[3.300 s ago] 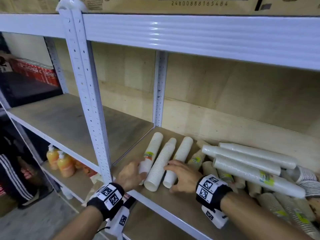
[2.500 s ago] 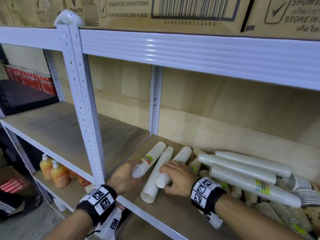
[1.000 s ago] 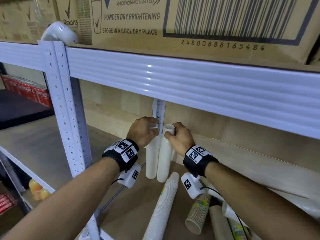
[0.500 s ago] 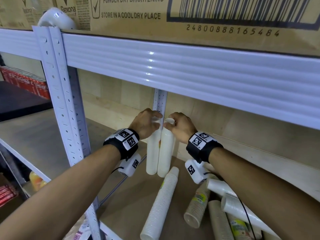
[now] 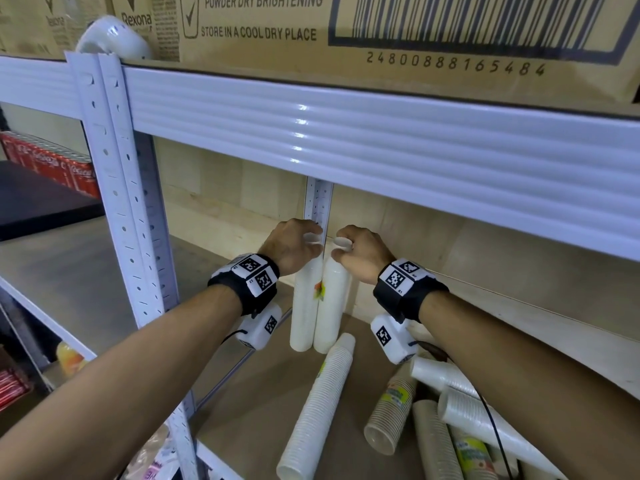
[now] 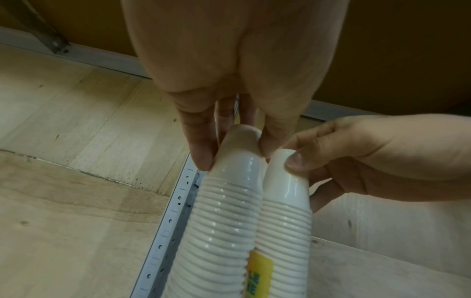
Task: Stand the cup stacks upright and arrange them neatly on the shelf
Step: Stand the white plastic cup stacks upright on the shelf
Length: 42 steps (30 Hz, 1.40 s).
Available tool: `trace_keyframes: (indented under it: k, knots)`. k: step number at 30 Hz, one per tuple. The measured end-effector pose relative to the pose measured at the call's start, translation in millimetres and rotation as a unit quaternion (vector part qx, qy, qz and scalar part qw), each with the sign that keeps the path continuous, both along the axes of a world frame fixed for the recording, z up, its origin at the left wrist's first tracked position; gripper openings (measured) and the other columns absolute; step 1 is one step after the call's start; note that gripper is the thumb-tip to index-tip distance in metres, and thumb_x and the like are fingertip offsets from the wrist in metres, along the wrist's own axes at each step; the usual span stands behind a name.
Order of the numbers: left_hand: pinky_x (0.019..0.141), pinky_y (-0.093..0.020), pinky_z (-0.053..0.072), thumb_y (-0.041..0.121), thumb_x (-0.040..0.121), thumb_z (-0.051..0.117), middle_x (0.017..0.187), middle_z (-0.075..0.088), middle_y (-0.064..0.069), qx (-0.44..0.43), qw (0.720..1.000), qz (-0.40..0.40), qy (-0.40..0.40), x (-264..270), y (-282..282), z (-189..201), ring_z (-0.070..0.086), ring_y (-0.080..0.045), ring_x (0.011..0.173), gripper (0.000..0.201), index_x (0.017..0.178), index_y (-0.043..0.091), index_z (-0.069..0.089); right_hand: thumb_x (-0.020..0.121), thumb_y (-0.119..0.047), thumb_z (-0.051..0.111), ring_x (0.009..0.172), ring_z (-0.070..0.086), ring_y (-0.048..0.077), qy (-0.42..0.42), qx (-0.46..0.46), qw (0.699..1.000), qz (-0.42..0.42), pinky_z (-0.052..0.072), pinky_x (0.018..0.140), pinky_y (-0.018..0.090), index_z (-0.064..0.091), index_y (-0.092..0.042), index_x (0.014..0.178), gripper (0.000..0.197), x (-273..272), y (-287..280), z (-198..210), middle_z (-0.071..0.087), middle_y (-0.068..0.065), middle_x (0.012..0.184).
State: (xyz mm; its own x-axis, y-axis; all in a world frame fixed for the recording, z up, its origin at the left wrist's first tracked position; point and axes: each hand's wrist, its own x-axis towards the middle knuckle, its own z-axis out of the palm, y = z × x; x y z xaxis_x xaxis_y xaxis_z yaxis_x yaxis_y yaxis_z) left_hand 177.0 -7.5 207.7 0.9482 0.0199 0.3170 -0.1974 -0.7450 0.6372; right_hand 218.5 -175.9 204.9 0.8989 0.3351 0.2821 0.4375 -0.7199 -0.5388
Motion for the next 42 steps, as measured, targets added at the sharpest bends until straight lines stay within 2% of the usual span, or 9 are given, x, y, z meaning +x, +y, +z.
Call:
trace_keyframes:
  k: [7,15,20,23,26,32,37,40,42]
  knots:
    - [0.078,-0.024,0.043,0.043,0.083,0.071,0.120,0.066,-0.003,0.008,0.999,0.051,0.003,2.8,0.1,1.9,0.061,-0.020,0.105,0.047,0.122,0.018,0.062,0.084,-0.038,0.070,0.106,0.059,0.019,0.007,0.016,1.000,-0.025,0.044,0.079,0.026,0.059,-0.014,0.122,0.047,-5.8,0.0,1.5,0.063,-0.003,0.119]
    - [0.079,-0.023,0.042,0.025,0.085,0.066,0.113,0.067,0.001,-0.004,1.000,0.030,-0.004,2.1,-1.5,1.3,0.060,-0.020,0.105,0.033,0.117,0.018,0.067,0.086,-0.024,0.065,0.111,0.059,0.021,0.019,0.014,1.000,-0.009,0.040,0.078,0.024,0.059,-0.017,0.122,0.037,-7.8,0.7,1.5,0.062,0.001,0.125]
    - [0.077,-0.024,0.046,0.042,0.084,0.072,0.115,0.064,-0.002,-0.020,0.998,0.055,0.016,4.3,-3.0,2.2,0.060,-0.020,0.101,0.048,0.123,0.015,0.061,0.084,-0.039,0.070,0.109,0.060,0.023,0.011,0.022,0.999,-0.045,0.046,0.081,0.027,0.054,-0.014,0.129,0.054,-9.6,2.9,-0.7,0.061,0.003,0.127]
    - [0.065,-0.024,0.046,0.036,0.087,0.067,0.105,0.066,-0.004,0.015,0.999,0.052,0.010,3.6,-3.9,3.2,0.060,-0.021,0.093,0.032,0.107,0.011,0.067,0.085,-0.038,0.068,0.096,0.060,0.020,-0.005,0.018,0.999,-0.048,0.044,0.073,0.026,0.059,-0.013,0.118,0.042,-10.0,5.0,-3.2,0.064,0.003,0.119]
    - [0.076,-0.034,0.050,0.027,0.087,0.061,0.100,0.067,-0.009,0.035,0.999,0.036,0.010,1.3,-6.4,4.9,0.060,-0.028,0.097,0.025,0.098,0.006,0.068,0.087,-0.029,0.065,0.106,0.060,0.021,0.006,0.029,0.999,-0.040,0.043,0.078,0.025,0.058,-0.015,0.119,0.035,-11.5,5.5,-4.1,0.063,0.002,0.125]
    - [0.075,-0.026,0.045,0.047,0.080,0.073,0.106,0.061,-0.001,-0.023,0.997,0.069,0.035,6.4,-3.2,2.4,0.058,-0.019,0.096,0.051,0.120,0.017,0.062,0.082,-0.041,0.070,0.110,0.062,0.023,0.011,0.057,0.996,-0.068,0.050,0.084,0.028,0.054,-0.015,0.130,0.057,-13.1,3.3,-5.5,0.063,0.002,0.125]
    - [0.061,-0.025,0.043,0.033,0.085,0.065,0.093,0.067,-0.004,0.026,0.999,0.046,-0.004,4.1,-4.5,0.2,0.061,-0.024,0.090,0.025,0.094,0.010,0.068,0.085,-0.033,0.068,0.104,0.062,0.021,0.016,0.057,0.997,-0.047,0.050,0.081,0.028,0.059,-0.014,0.122,0.043,-15.6,2.1,-6.1,0.064,0.002,0.118]
    - [0.063,-0.024,0.043,0.030,0.085,0.063,0.099,0.068,-0.003,0.015,0.999,0.049,-0.003,3.8,-5.0,-1.6,0.060,-0.023,0.094,0.025,0.101,0.012,0.068,0.084,-0.029,0.066,0.105,0.061,0.020,0.017,0.058,0.998,-0.036,0.047,0.079,0.026,0.059,-0.016,0.122,0.041,-17.6,1.4,-6.0,0.064,0.002,0.120]
    - [0.073,-0.025,0.045,0.040,0.082,0.069,0.108,0.065,-0.001,-0.019,0.997,0.069,0.015,5.3,-4.0,-2.8,0.060,-0.021,0.098,0.042,0.116,0.017,0.064,0.083,-0.033,0.068,0.105,0.061,0.020,0.021,0.067,0.997,-0.040,0.050,0.082,0.028,0.058,-0.016,0.122,0.043,-18.0,1.5,-5.9,0.064,0.001,0.121]
